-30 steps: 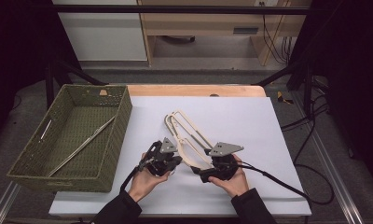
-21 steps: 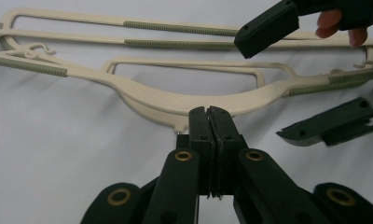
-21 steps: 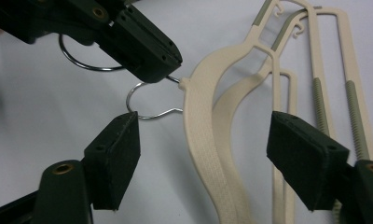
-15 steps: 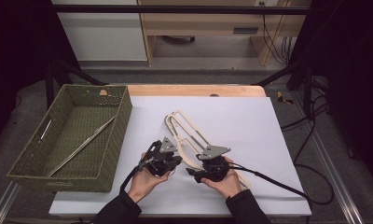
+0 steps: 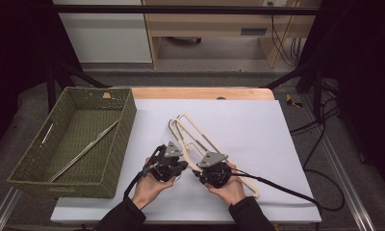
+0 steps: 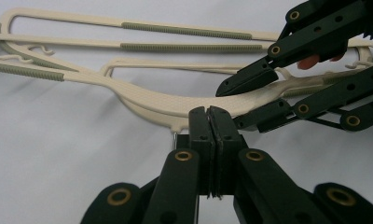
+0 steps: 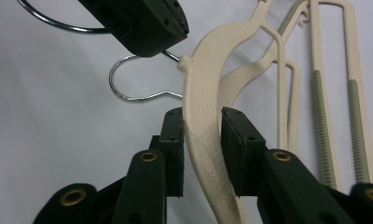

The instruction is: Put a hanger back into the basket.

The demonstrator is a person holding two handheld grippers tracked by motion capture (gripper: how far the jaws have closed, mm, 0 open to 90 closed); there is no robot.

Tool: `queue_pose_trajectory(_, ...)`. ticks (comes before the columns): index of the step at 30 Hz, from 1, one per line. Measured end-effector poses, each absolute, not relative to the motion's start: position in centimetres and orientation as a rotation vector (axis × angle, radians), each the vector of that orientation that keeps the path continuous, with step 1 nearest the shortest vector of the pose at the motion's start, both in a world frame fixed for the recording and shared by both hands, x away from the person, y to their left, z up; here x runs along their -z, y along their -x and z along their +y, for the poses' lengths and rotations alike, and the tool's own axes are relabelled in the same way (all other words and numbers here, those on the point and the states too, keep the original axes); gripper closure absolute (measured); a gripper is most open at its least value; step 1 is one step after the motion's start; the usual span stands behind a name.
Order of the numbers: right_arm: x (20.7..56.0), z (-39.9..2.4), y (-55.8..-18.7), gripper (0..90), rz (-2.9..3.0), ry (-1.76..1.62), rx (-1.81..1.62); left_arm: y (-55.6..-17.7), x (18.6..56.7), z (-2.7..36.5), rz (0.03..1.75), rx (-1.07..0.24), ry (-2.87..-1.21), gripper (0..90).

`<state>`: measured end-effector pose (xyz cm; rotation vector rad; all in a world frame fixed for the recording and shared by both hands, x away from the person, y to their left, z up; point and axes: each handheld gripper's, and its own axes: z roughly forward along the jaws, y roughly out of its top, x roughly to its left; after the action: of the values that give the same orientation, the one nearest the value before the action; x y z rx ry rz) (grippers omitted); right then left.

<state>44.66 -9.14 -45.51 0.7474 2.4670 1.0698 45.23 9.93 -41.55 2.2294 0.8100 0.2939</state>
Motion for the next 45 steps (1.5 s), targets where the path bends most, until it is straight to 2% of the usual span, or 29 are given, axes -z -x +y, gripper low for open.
queue_pose_trajectory(6,45.2,-9.3,-44.4,73.0,2.465,-0.723,-1.065,-45.3,41.2,10.4,0.793,-0.266,-2.174,87.4)
queue_pose_trajectory(9,45.2,-9.4,-44.4,73.7,2.444,-0.712,-1.046,-45.3,40.2,11.3,0.757,-0.257,-2.098,72.6)
queue_pose_trajectory(15,44.8,-9.7,-44.4,75.9,2.438,-0.686,-1.014,-44.9,37.5,13.6,0.73,-0.351,-1.98,44.5)
queue_pose_trajectory(19,44.2,-10.2,-44.3,76.5,2.428,-0.685,-1.018,-44.9,36.3,15.4,0.726,-0.371,-1.917,30.3)
queue_pose_trajectory(20,43.9,-10.6,-44.3,77.0,2.422,-0.682,-1.014,-44.9,36.1,15.8,0.724,-0.371,-1.916,23.5)
queue_pose_trajectory(29,42.4,-12.5,-44.6,80.0,2.35,-0.714,-1.028,-45.5,37.1,17.2,0.755,-0.41,-1.934,15.3)
queue_pose_trajectory(34,40.9,-14.9,-44.7,85.1,2.259,-0.751,-1.021,-45.5,37.5,17.2,0.749,-0.41,-1.952,11.0)
queue_pose_trajectory(45,39.7,-17.6,-44.9,86.7,2.222,-0.781,-1.083,-45.4,37.6,17.0,0.737,-0.405,-1.968,9.2)
